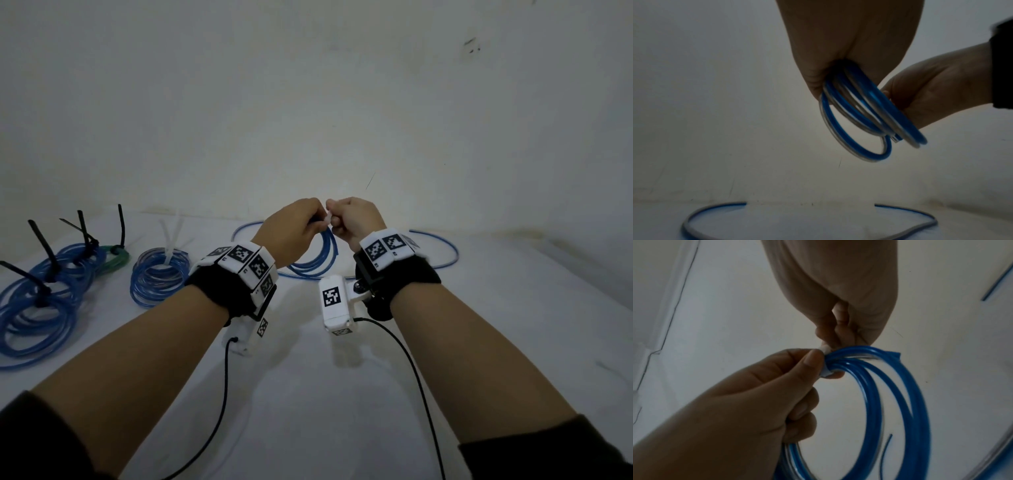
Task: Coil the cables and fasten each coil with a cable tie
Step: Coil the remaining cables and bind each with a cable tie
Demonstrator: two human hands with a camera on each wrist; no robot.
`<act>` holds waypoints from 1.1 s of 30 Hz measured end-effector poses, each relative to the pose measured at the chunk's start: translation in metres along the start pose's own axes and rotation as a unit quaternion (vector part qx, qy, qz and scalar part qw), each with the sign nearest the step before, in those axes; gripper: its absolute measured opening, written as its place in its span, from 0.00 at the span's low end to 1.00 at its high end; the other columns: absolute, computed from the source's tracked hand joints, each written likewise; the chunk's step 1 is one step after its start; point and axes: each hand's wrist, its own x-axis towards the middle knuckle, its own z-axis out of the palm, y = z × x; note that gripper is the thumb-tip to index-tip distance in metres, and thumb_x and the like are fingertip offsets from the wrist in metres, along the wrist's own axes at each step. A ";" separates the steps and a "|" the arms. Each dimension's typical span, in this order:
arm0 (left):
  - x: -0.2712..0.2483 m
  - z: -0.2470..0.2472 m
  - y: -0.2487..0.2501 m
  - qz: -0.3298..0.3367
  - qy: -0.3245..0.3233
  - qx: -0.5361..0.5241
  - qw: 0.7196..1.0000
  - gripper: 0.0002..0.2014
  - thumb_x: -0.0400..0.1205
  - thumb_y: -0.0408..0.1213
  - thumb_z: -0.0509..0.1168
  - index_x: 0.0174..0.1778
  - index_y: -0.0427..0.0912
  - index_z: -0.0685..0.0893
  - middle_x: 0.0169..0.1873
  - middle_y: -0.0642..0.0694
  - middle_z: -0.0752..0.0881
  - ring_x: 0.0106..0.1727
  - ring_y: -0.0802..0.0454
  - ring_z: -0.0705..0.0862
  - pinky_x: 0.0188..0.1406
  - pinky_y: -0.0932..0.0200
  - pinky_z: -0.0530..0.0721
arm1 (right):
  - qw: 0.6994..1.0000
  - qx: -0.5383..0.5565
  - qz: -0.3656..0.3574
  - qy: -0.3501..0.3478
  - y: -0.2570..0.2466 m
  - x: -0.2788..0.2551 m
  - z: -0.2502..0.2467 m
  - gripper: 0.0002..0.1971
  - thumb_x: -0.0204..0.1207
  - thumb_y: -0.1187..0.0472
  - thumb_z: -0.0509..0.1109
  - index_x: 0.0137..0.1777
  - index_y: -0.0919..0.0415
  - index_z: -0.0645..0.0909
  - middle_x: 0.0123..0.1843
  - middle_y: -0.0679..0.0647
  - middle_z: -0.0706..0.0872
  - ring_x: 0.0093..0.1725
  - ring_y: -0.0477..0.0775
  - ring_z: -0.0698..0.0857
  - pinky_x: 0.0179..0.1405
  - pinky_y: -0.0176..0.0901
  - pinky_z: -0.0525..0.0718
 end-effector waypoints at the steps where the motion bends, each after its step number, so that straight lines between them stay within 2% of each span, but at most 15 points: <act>1: 0.000 0.000 0.000 0.004 0.009 0.010 1.000 0.07 0.84 0.39 0.58 0.48 0.39 0.79 0.42 0.48 0.80 0.43 0.49 0.78 0.41 0.55 0.74 | 1.000 -0.011 0.003 0.010 0.000 0.002 0.002 0.11 0.78 0.69 0.67 0.33 0.65 0.75 0.25 0.57 0.76 0.20 0.47 0.72 0.21 0.35 0.71; 5: -0.003 0.001 0.001 0.015 0.022 0.044 0.999 0.07 0.84 0.38 0.58 0.46 0.39 0.77 0.40 0.50 0.76 0.40 0.50 0.75 0.38 0.58 0.68 | 0.997 -0.066 0.027 0.013 -0.004 0.008 0.005 0.15 0.76 0.67 0.68 0.27 0.62 0.74 0.25 0.54 0.74 0.23 0.49 0.70 0.25 0.36 0.70; 7: -0.004 -0.001 0.001 0.013 0.027 0.054 0.998 0.08 0.85 0.38 0.57 0.47 0.38 0.78 0.40 0.50 0.76 0.40 0.50 0.75 0.38 0.58 0.68 | 0.996 -0.085 0.016 0.002 -0.006 0.008 0.008 0.15 0.76 0.66 0.68 0.28 0.60 0.74 0.25 0.52 0.74 0.24 0.48 0.72 0.27 0.35 0.72; 10: -0.007 -0.006 -0.001 0.018 0.039 0.060 0.997 0.09 0.85 0.39 0.56 0.48 0.38 0.79 0.41 0.50 0.77 0.41 0.51 0.76 0.39 0.58 0.71 | 0.998 -0.063 0.000 0.022 -0.007 0.006 0.013 0.14 0.74 0.67 0.71 0.28 0.63 0.76 0.23 0.54 0.76 0.24 0.50 0.73 0.36 0.40 0.76; 14: -0.010 -0.012 -0.006 -0.010 0.090 -0.014 0.996 0.08 0.84 0.36 0.59 0.50 0.35 0.81 0.42 0.45 0.81 0.42 0.52 0.76 0.39 0.66 0.67 | 0.996 -0.013 -0.090 0.019 -0.011 -0.008 0.023 0.05 0.76 0.65 0.70 0.41 0.66 0.81 0.25 0.53 0.82 0.25 0.48 0.81 0.34 0.39 0.84; 16: -0.010 -0.017 -0.014 -0.055 0.132 -0.037 0.989 0.07 0.82 0.34 0.62 0.51 0.34 0.81 0.45 0.45 0.82 0.44 0.53 0.77 0.40 0.72 0.66 | 0.990 -0.037 -0.130 0.031 -0.014 -0.015 0.029 0.06 0.76 0.63 0.69 0.48 0.67 0.81 0.32 0.55 0.84 0.27 0.49 0.84 0.38 0.42 0.88; 18: -0.011 -0.025 -0.019 -0.104 0.182 -0.061 0.976 0.07 0.81 0.34 0.63 0.52 0.34 0.81 0.48 0.44 0.83 0.48 0.52 0.78 0.44 0.72 0.68 | 0.984 -0.090 -0.153 0.030 -0.016 -0.018 0.037 0.08 0.77 0.61 0.68 0.50 0.67 0.79 0.38 0.56 0.84 0.29 0.49 0.83 0.39 0.45 0.87; 20: -0.011 -0.031 -0.025 -0.150 0.199 -0.084 0.965 0.08 0.82 0.35 0.62 0.52 0.34 0.81 0.50 0.41 0.84 0.51 0.48 0.81 0.49 0.63 0.74 | 0.982 -0.125 -0.139 -0.021 -0.018 -0.025 0.047 0.11 0.80 0.60 0.64 0.50 0.69 0.79 0.38 0.57 0.83 0.31 0.52 0.83 0.38 0.45 0.86; 23: -0.016 -0.042 -0.021 -0.186 0.190 -0.199 0.943 0.10 0.85 0.35 0.56 0.45 0.36 0.81 0.45 0.39 0.84 0.46 0.45 0.81 0.50 0.52 0.81 | 0.980 -0.134 -0.102 -0.106 -0.018 -0.033 0.065 0.14 0.81 0.59 0.62 0.46 0.71 0.82 0.39 0.61 0.84 0.37 0.59 0.85 0.46 0.54 0.88; 25: -0.022 -0.049 -0.018 -0.181 0.176 -0.289 0.923 0.15 0.86 0.33 0.52 0.40 0.35 0.80 0.40 0.38 0.82 0.43 0.46 0.82 0.49 0.53 0.82 | 0.977 -0.145 -0.113 -0.108 -0.016 -0.036 0.077 0.12 0.78 0.59 0.67 0.39 0.67 0.82 0.42 0.69 0.87 0.41 0.66 0.88 0.48 0.59 0.89; 27: -0.032 -0.059 -0.015 -0.165 0.159 -0.328 0.916 0.18 0.87 0.31 0.50 0.36 0.37 0.81 0.35 0.43 0.83 0.36 0.60 0.85 0.44 0.65 0.83 | 0.978 -0.144 -0.124 -0.088 -0.011 -0.035 0.085 0.08 0.74 0.64 0.71 0.33 0.63 0.82 0.41 0.71 0.88 0.40 0.68 0.88 0.46 0.60 0.89; 28: -0.036 -0.064 -0.018 -0.154 0.160 -0.287 0.932 0.17 0.86 0.31 0.51 0.38 0.39 0.82 0.37 0.48 0.83 0.37 0.67 0.84 0.44 0.69 0.82 | 0.982 -0.122 -0.116 -0.088 -0.009 -0.034 0.086 0.08 0.73 0.68 0.71 0.33 0.63 0.81 0.39 0.70 0.87 0.36 0.65 0.87 0.43 0.57 0.89; 29: -0.038 -0.068 -0.027 -0.145 0.166 -0.200 0.955 0.14 0.86 0.32 0.53 0.44 0.40 0.84 0.42 0.49 0.84 0.44 0.69 0.82 0.51 0.68 0.80 | 0.986 -0.089 -0.105 -0.099 -0.006 -0.032 0.088 0.07 0.74 0.72 0.70 0.35 0.64 0.81 0.37 0.67 0.86 0.32 0.60 0.86 0.39 0.50 0.89; 31: -0.041 -0.078 -0.052 -0.133 0.151 -0.037 0.979 0.13 0.84 0.39 0.57 0.60 0.41 0.81 0.59 0.45 0.81 0.62 0.56 0.76 0.68 0.57 0.71 | 0.988 -0.029 -0.080 -0.129 -0.002 -0.032 0.095 0.02 0.76 0.74 0.67 0.43 0.71 0.81 0.34 0.62 0.83 0.28 0.51 0.84 0.32 0.39 0.87; 33: -0.045 -0.088 -0.072 -0.163 0.085 -0.013 0.983 0.17 0.84 0.42 0.58 0.68 0.40 0.76 0.66 0.41 0.78 0.67 0.47 0.75 0.71 0.51 0.70 | 0.987 0.023 -0.059 -0.147 0.002 -0.033 0.105 0.05 0.76 0.75 0.67 0.50 0.75 0.79 0.34 0.62 0.83 0.25 0.48 0.85 0.31 0.36 0.87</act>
